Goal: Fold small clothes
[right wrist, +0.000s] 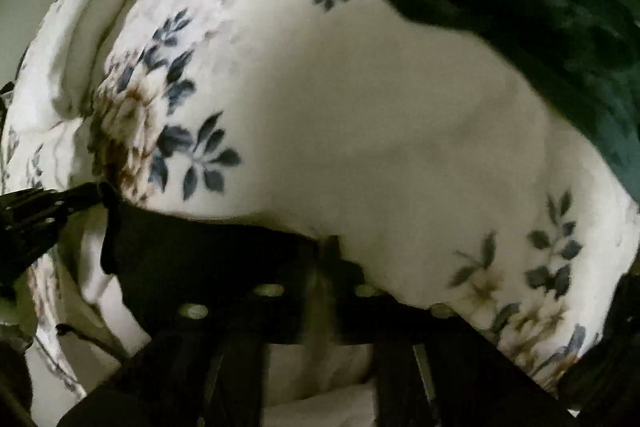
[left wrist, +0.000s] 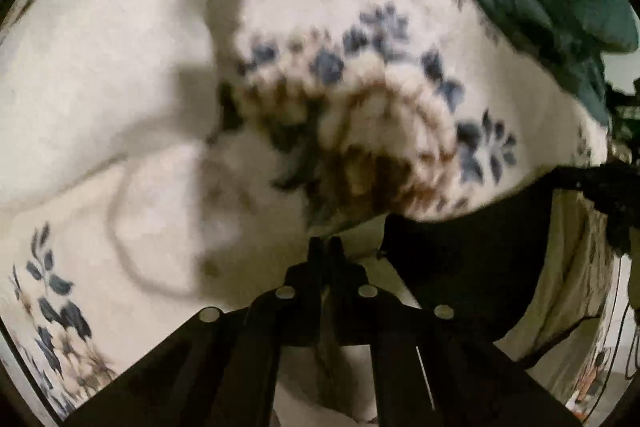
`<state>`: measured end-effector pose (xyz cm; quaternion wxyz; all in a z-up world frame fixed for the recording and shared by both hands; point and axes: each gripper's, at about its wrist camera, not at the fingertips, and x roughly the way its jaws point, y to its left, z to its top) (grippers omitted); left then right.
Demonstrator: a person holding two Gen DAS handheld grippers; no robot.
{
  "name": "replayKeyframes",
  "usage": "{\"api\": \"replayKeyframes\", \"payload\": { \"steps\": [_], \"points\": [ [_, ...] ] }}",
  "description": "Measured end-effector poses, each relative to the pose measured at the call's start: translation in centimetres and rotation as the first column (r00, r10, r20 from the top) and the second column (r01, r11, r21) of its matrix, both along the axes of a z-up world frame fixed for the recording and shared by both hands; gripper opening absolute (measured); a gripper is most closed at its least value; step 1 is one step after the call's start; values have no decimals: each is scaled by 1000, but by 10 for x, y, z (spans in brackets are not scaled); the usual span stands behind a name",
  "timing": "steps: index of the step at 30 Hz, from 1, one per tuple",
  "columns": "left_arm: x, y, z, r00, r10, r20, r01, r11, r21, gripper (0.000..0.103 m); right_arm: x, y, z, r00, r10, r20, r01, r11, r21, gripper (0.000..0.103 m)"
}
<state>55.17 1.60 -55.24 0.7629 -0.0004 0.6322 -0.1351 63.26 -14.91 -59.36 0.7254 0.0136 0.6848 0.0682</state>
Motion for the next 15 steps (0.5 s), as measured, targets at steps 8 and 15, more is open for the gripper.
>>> {"api": "replayKeyframes", "payload": {
  "steps": [8, 15],
  "points": [
    [-5, 1, -2, 999, 18, -34, -17, 1000, 25, 5, 7, -12, 4, 998, -57, -38, 60, 996, 61, 13],
    [-8, -9, -7, 999, -2, -55, 5, 998, 68, 26, 11, -1, 3, 998, 7, -58, -6, 1000, 17, 43]
  ]
}}
